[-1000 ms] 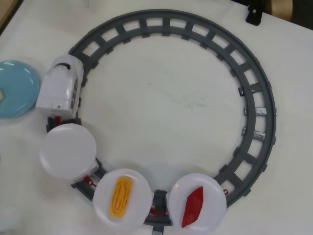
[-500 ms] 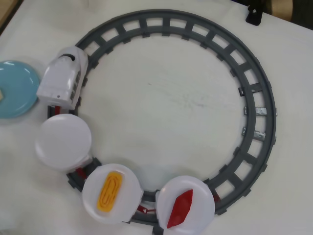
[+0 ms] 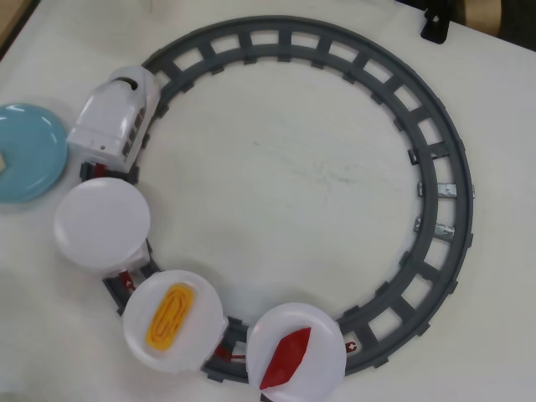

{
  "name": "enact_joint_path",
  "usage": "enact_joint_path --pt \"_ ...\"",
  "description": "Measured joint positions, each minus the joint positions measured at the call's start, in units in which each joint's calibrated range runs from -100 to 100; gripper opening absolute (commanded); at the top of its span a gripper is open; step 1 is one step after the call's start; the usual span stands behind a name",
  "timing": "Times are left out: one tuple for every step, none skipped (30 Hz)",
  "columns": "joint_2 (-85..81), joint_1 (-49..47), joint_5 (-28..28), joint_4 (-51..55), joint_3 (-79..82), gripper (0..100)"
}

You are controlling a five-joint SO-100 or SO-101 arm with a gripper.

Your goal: Pick up the sushi from the Shinkansen and put it on the blue dish

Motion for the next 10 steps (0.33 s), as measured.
enact_joint_path --pt "-0.59 -1.06 0.0 0.0 0.18 3" --pt "-0.25 -1.55 0.0 0.0 0.18 3" --pt "-0.25 -1.96 0.0 0.0 0.18 3" --pt "-0.34 -1.96 0.0 0.0 0.18 3" --pt "-0.42 -1.96 0.0 0.0 0.18 3" --pt "-0.51 -2.04 0.0 0.0 0.18 3" --pt "-0.42 -2.29 0.0 0.0 0.18 3" --pt "-0.42 -2.53 0.0 0.0 0.18 3" --pt "-0.42 -2.62 0.0 0.0 0.18 3" --pt "-0.42 -2.7 0.0 0.0 0.18 3"
